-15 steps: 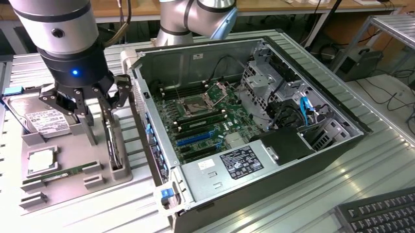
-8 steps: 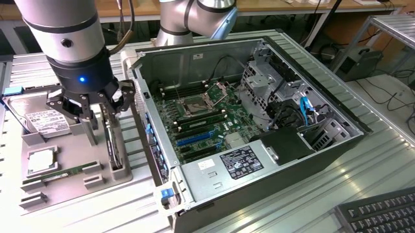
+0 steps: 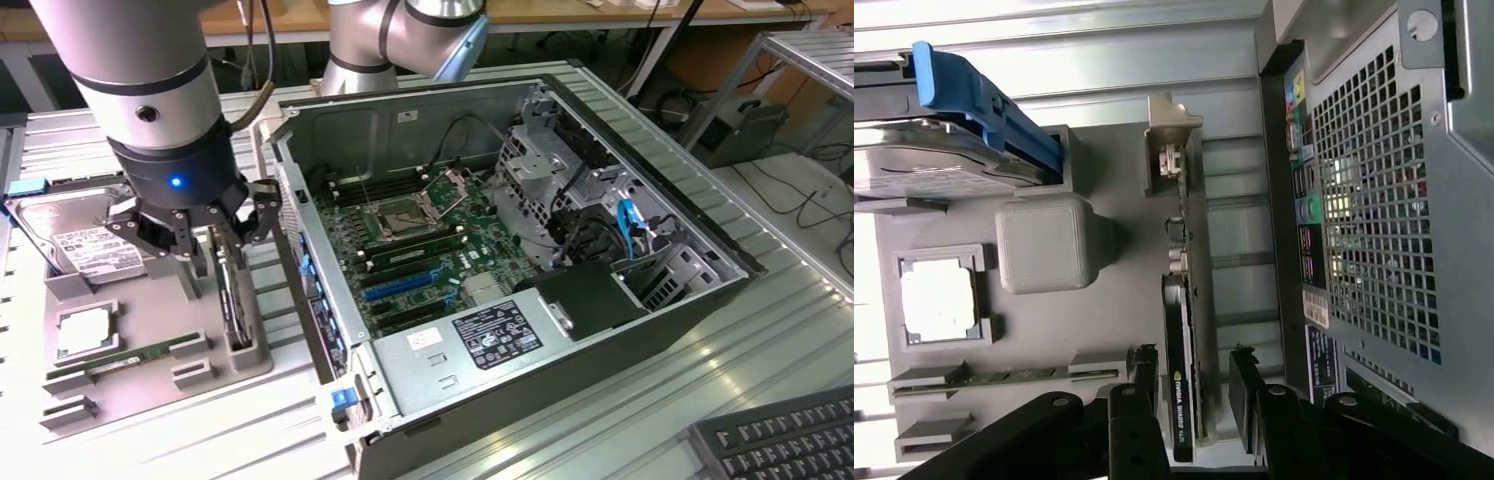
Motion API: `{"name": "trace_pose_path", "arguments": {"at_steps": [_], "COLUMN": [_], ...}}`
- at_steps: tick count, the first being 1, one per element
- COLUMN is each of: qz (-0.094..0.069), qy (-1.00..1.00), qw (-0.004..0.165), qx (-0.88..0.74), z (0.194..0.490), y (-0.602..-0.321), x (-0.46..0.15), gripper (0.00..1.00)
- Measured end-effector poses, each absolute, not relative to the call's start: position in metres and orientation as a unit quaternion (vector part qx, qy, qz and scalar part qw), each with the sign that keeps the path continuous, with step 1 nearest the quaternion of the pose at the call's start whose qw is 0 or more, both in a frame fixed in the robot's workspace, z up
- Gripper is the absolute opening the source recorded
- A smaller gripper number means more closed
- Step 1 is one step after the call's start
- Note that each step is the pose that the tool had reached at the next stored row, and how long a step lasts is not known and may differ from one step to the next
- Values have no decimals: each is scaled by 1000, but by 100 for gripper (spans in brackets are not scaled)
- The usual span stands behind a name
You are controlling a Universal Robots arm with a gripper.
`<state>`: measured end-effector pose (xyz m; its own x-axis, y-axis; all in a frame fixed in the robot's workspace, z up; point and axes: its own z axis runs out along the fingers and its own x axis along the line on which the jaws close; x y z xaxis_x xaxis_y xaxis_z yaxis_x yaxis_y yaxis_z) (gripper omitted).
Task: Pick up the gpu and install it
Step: 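Pick up the gpu and move the gpu toward the slot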
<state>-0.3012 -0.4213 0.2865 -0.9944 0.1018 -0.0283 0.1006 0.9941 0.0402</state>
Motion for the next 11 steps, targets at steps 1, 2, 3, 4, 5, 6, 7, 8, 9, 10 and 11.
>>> {"name": "trace_pose_path", "arguments": {"at_steps": [1, 2, 3, 4, 5, 6, 7, 8, 9, 10, 11], "qz": [19, 19, 19, 19, 19, 19, 19, 19, 19, 20, 20], "qy": [998, 998, 998, 998, 998, 998, 998, 998, 998, 998, 998], "qw": [15, 15, 16, 16, 16, 16, 17, 18, 19, 19, 20], "qx": [52, 53, 54, 54, 55, 55, 55, 55, 55, 55, 55], "z": [285, 283, 281, 279, 278, 276, 275, 274, 273, 273, 272], "y": [-421, -421, -421, -421, -421, -421, -421, -421, -421, -421, -421], "x": [-301, -302, -302, -302, -303, -303, -303, -304, -304, -304, -304], "gripper": [42, 42, 42, 42, 42, 42, 42, 42, 42, 42, 42]}}
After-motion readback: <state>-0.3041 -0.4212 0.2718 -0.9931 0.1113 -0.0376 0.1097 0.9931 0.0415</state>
